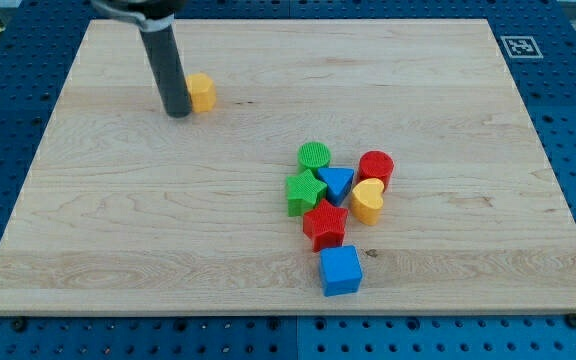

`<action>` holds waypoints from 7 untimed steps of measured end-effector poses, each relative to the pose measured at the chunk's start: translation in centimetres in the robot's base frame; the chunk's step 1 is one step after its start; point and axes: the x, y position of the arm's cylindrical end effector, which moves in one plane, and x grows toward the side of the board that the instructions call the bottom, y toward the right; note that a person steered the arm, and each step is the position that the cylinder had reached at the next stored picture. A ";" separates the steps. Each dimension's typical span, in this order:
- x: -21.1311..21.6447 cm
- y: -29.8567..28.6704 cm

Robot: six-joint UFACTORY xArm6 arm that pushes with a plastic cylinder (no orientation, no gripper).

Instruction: Move the yellow hexagon diagonally to the green circle

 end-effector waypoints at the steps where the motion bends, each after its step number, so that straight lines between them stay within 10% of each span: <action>1: -1.0 1.5; 7: -7.1 9.9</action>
